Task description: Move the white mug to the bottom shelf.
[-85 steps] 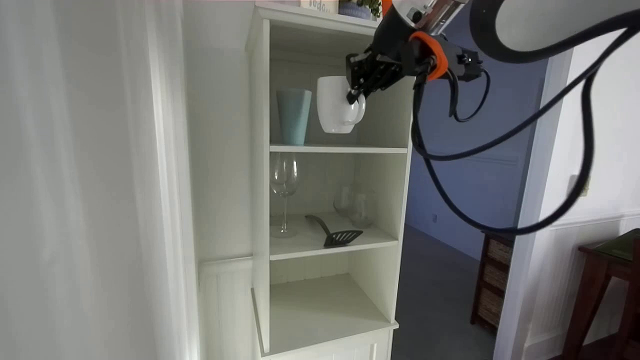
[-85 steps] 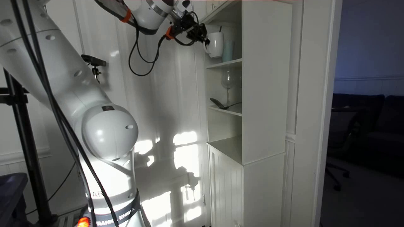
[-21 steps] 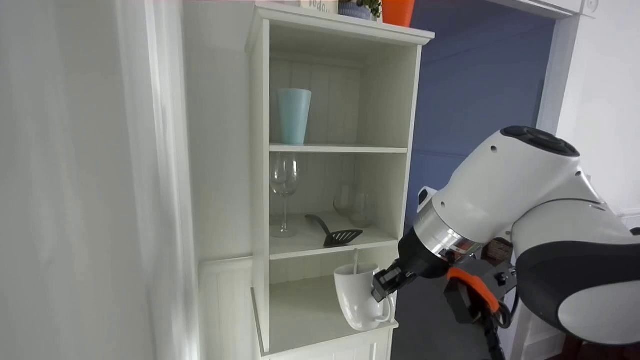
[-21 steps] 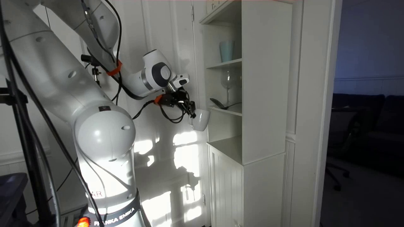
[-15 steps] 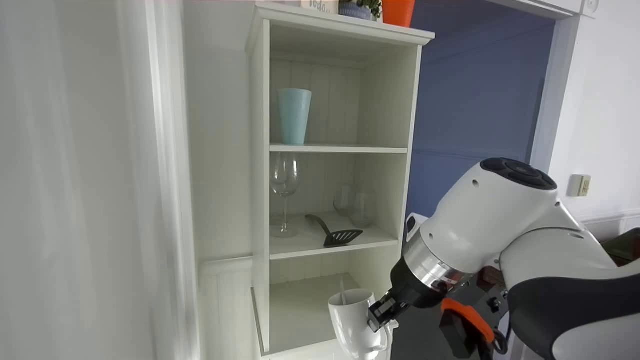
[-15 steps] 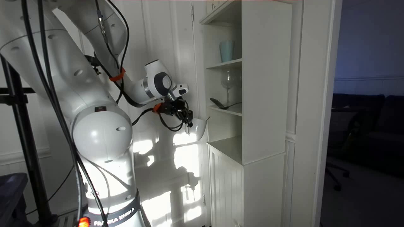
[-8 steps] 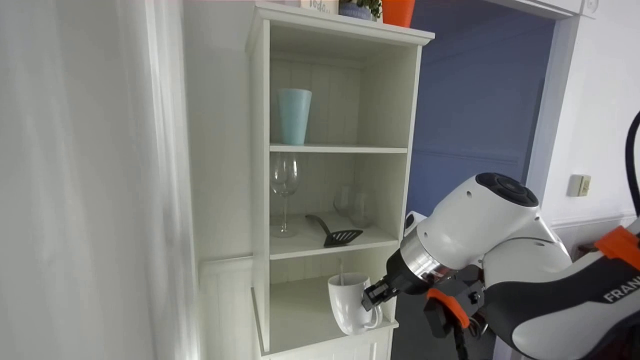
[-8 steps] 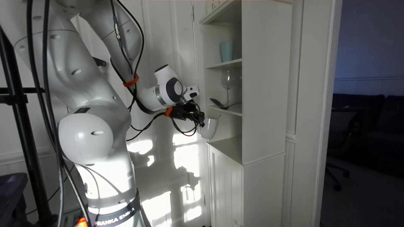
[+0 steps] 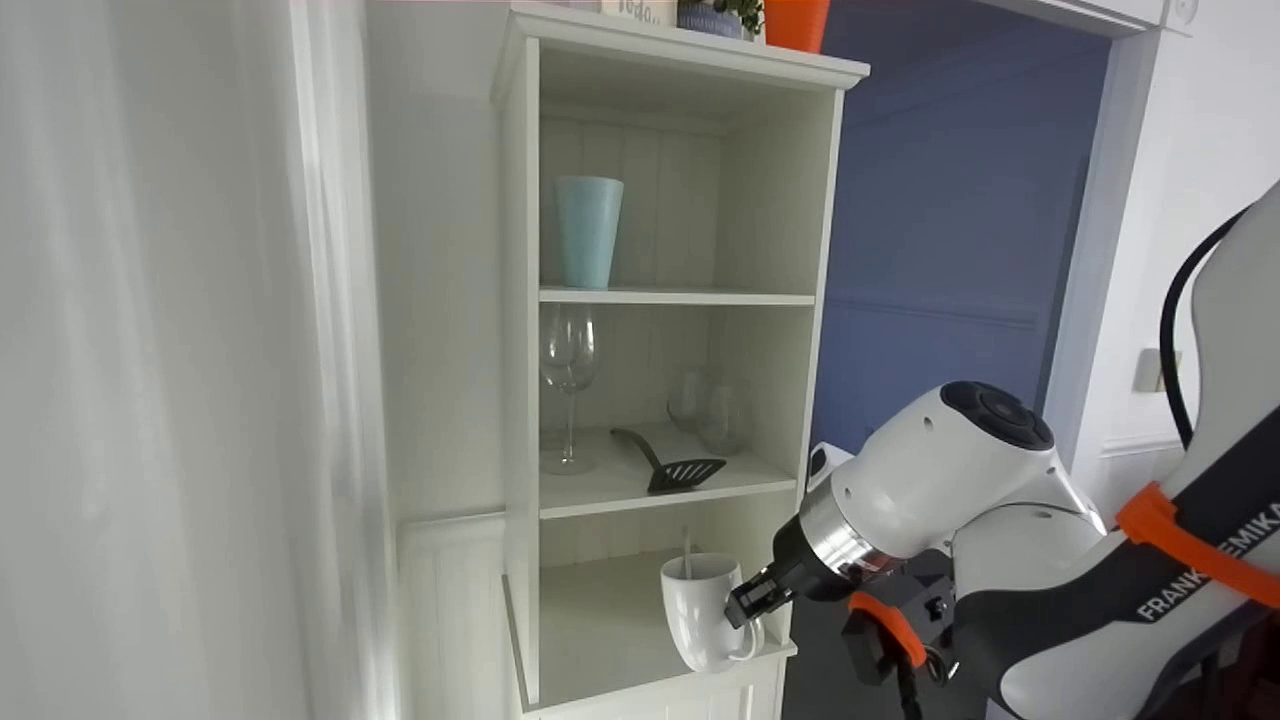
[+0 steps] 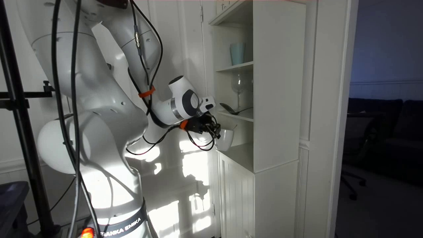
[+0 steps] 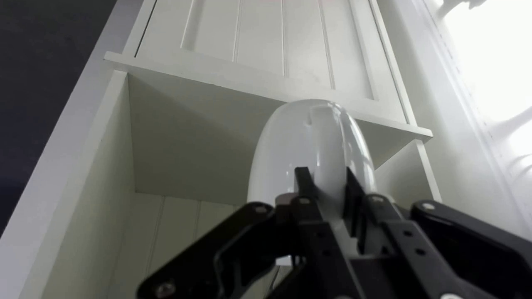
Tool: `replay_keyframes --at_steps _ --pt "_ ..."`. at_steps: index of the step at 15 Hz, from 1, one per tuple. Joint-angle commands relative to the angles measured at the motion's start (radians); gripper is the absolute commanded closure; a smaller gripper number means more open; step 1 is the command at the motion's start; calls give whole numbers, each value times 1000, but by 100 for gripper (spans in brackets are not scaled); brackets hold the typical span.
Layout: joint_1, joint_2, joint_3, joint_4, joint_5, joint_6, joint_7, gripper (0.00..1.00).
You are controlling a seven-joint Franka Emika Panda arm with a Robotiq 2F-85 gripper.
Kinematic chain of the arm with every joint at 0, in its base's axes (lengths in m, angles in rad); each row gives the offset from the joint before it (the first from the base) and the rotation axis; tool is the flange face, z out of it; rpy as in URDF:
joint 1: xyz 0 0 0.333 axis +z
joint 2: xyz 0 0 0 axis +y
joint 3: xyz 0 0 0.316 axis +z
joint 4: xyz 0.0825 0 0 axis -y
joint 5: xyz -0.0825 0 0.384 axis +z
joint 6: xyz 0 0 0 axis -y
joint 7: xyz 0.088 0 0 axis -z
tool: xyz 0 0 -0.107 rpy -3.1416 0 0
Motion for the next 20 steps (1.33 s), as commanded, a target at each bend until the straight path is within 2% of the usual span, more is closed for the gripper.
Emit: replay_keyframes --at_steps 1,5,6,12,20 --pt "-36 0 30 0 -5 14 0 81" --pt "-66 0 55 0 -8 20 0 81" --pt "-66 0 56 0 -8 21 0 95" --pt "-206 -22 139 0 -12 74 -5 95" --pt "-449 -45 356 2 -10 208 -26 95"
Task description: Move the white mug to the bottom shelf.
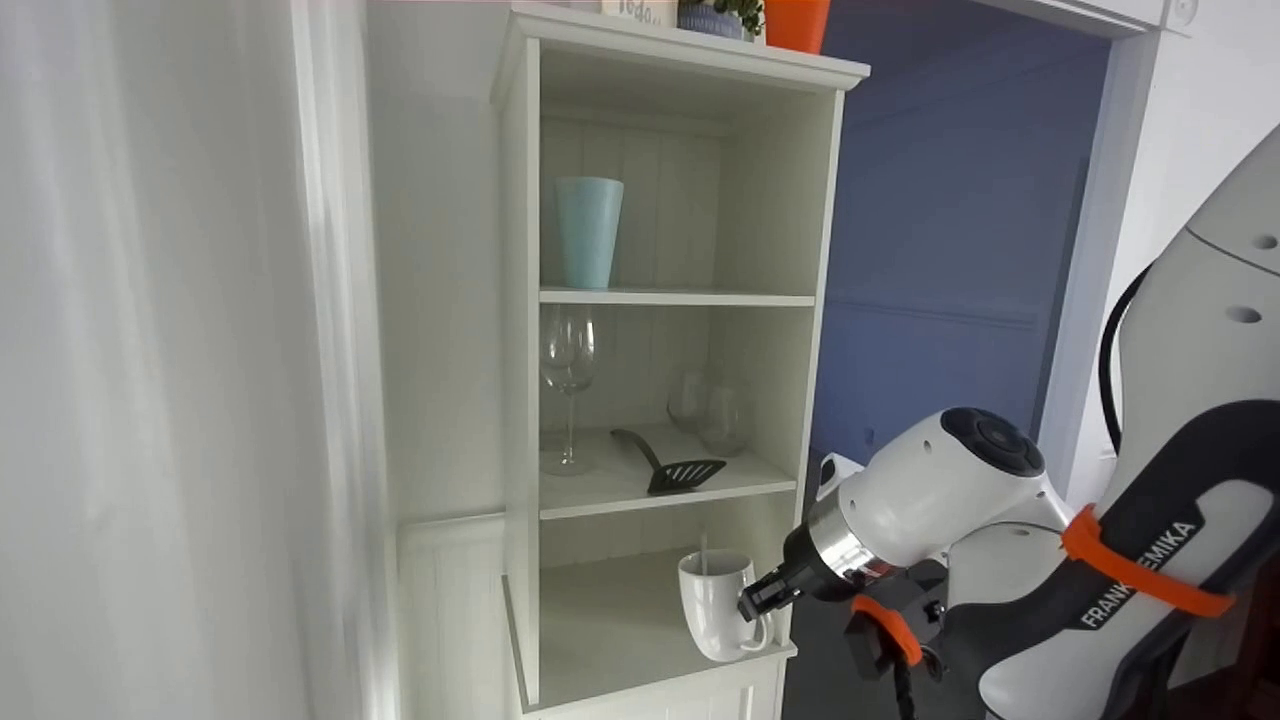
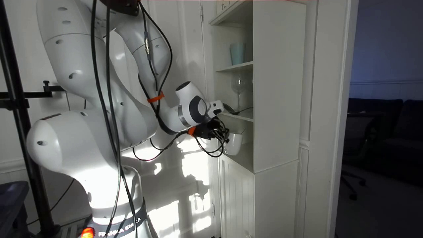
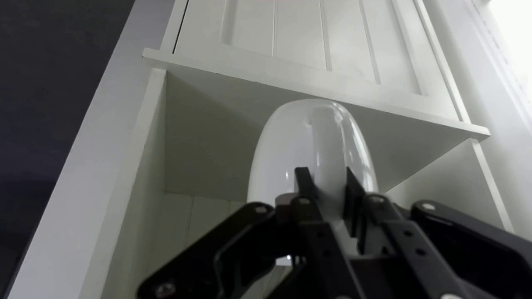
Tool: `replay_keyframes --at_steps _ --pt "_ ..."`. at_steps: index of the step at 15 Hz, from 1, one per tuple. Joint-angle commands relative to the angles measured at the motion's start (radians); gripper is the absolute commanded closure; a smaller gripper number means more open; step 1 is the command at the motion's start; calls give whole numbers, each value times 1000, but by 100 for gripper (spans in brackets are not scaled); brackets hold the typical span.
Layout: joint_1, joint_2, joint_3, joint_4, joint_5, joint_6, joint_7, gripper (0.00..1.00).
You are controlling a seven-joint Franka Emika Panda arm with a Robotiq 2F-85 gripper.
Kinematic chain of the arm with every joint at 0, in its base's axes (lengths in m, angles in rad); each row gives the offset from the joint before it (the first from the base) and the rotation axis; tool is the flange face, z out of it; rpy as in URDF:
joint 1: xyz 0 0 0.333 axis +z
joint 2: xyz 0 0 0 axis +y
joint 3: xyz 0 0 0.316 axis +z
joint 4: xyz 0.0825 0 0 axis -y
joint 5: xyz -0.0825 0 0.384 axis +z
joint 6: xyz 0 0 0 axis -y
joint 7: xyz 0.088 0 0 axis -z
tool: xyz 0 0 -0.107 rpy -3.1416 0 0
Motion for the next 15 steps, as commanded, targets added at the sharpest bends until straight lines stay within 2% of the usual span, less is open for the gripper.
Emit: replay_keyframes --at_steps 1,6,14,15 --pt "-110 -48 106 3 1 100 2 95" --pt "-281 -91 258 17 1 198 8 95" --pt "-539 -240 480 69 22 357 30 95" --pt "-579 -230 532 74 86 368 -31 95"
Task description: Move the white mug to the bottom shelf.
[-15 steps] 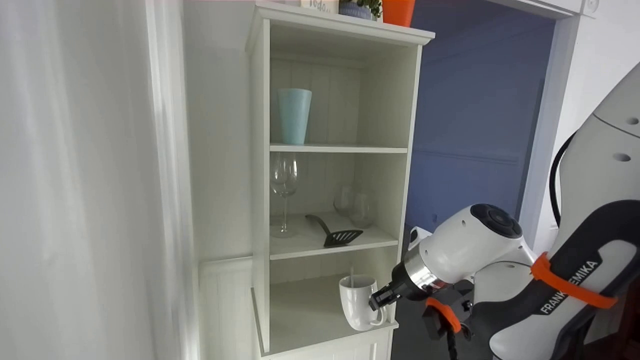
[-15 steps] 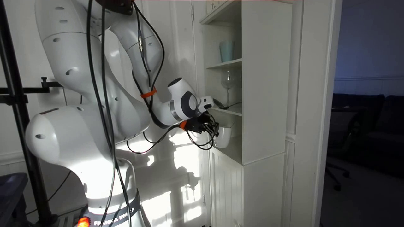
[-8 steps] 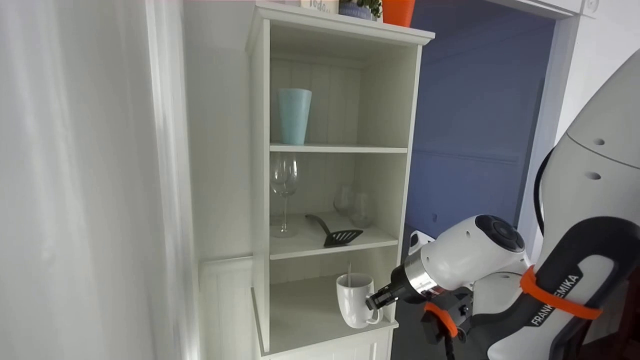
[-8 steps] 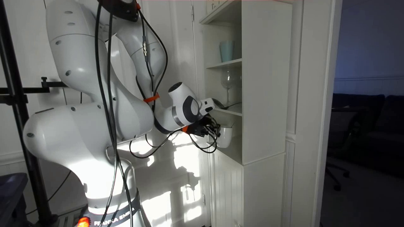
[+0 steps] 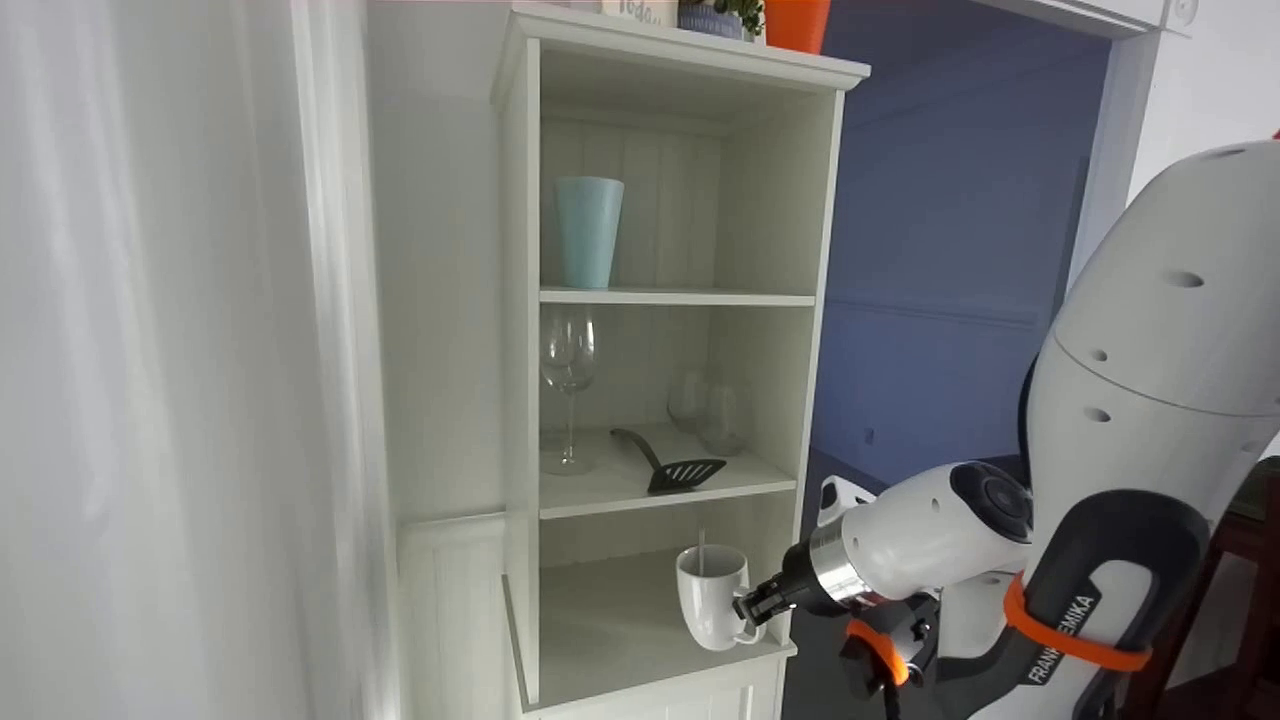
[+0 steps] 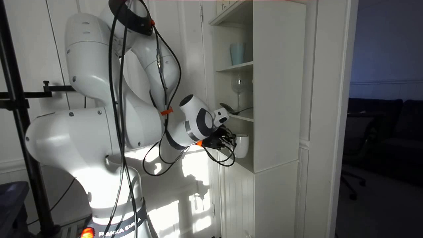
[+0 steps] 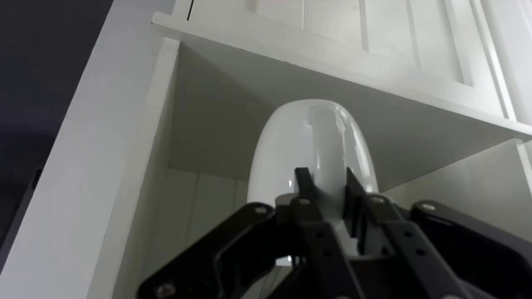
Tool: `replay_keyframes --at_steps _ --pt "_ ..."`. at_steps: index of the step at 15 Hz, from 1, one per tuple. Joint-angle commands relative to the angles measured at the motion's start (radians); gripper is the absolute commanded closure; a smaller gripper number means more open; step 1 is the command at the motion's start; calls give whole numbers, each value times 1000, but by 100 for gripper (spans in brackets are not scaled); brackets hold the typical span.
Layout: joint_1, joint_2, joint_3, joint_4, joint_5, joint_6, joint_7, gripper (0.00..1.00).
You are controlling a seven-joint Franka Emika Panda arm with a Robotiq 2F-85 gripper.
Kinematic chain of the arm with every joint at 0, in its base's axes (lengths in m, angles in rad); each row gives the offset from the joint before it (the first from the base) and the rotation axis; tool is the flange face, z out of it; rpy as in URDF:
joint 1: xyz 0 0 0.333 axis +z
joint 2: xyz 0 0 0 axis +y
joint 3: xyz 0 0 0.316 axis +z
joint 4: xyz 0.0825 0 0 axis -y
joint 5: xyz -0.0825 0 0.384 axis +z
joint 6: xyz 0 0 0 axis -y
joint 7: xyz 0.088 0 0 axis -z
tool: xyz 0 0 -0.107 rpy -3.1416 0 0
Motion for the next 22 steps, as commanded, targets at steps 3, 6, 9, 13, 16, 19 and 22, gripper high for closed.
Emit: replay_keyframes --at_steps 3,6,9,13,16,19,22 --pt "-166 -103 165 69 116 108 -28 95" --pt "-243 -118 227 99 117 130 -16 95" --pt "-309 -128 273 126 106 146 -12 95" --pt "-375 -150 314 154 105 171 -13 95" --pt "-434 -151 354 168 77 186 -4 95" --pt "-494 -155 401 183 46 212 11 95" --pt "-527 -168 425 196 44 233 8 95"
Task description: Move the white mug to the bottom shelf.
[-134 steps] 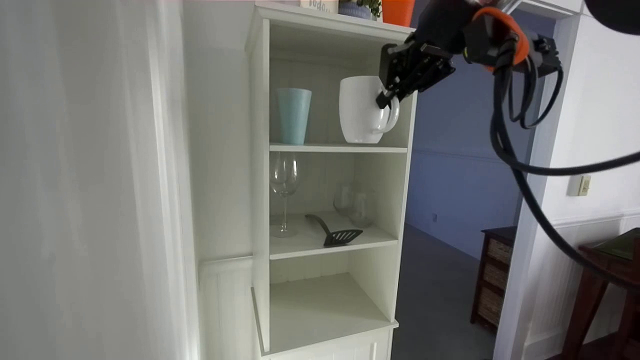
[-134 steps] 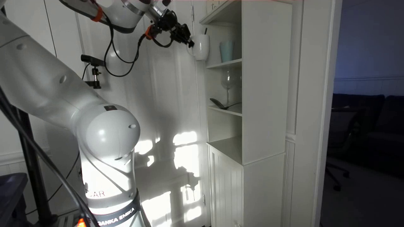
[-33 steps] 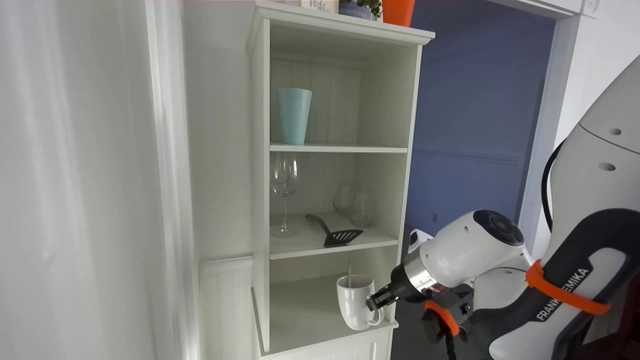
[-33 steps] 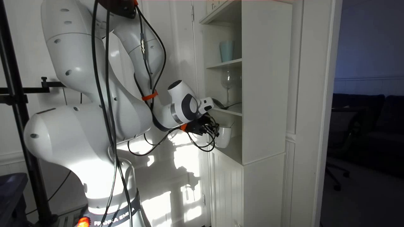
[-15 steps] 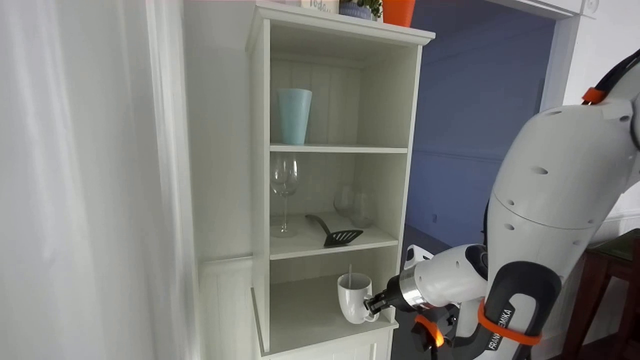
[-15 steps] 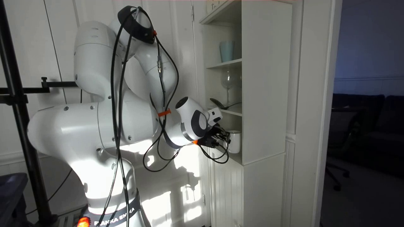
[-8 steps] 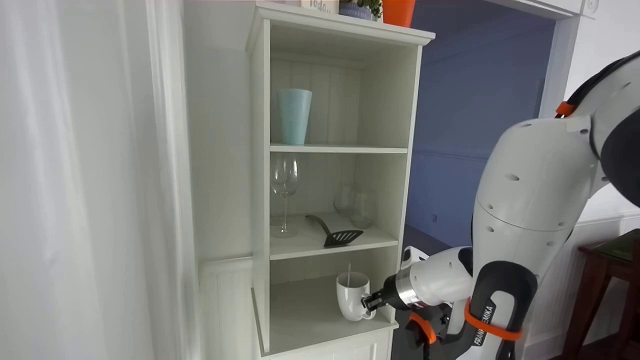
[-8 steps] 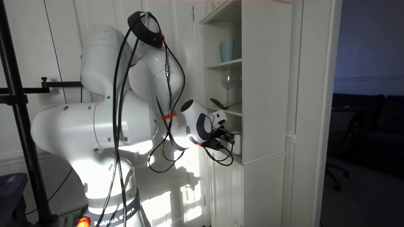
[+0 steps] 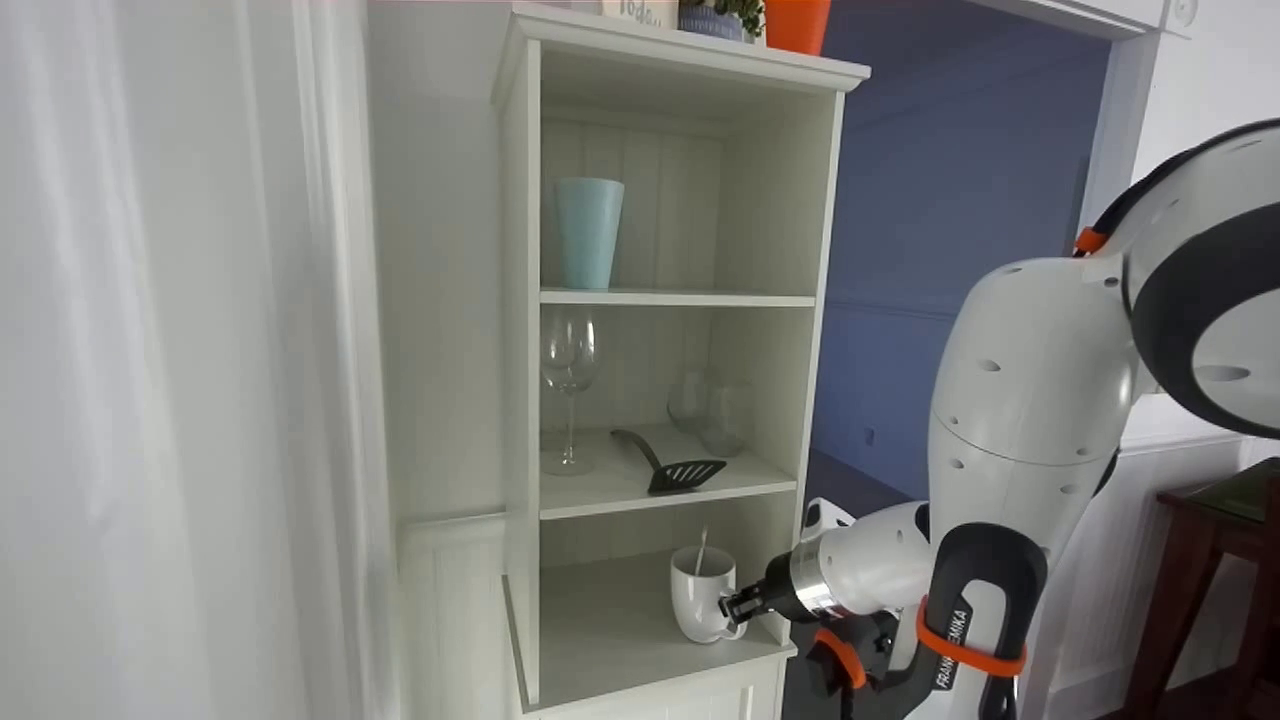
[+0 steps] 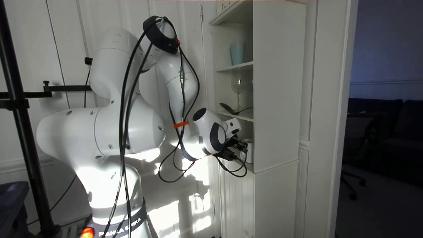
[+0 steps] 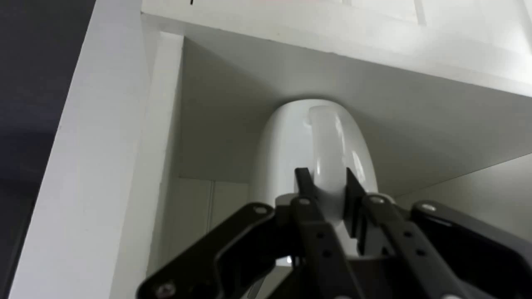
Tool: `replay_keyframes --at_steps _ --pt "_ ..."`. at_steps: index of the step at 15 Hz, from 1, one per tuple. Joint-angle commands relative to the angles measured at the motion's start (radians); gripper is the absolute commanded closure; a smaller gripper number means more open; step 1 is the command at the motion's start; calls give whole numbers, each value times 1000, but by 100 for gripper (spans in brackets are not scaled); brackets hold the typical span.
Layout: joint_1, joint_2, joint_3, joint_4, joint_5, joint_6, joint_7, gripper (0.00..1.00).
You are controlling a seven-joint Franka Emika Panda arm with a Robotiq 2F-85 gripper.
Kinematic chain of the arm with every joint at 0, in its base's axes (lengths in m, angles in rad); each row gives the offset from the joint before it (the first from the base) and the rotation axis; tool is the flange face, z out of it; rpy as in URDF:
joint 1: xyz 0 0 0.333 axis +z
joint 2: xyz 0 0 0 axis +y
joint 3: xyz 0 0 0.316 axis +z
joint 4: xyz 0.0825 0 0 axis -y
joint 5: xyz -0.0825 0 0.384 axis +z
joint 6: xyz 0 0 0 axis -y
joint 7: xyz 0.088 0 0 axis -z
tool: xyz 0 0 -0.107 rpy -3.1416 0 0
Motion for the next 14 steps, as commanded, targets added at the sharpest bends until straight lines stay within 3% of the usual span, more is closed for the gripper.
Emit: replay_keyframes --at_steps 1,2,3,6,12,14 --pt "-49 -37 27 37 -21 63 25 95" --pt "-60 -35 34 39 -29 64 27 95" --pt "-64 -34 37 40 -30 63 25 56" --pt "-66 -16 39 39 -37 59 20 42" --pt "-40 56 35 6 -42 -32 40 0" --pt "-50 99 46 -8 -77 -77 61 0"
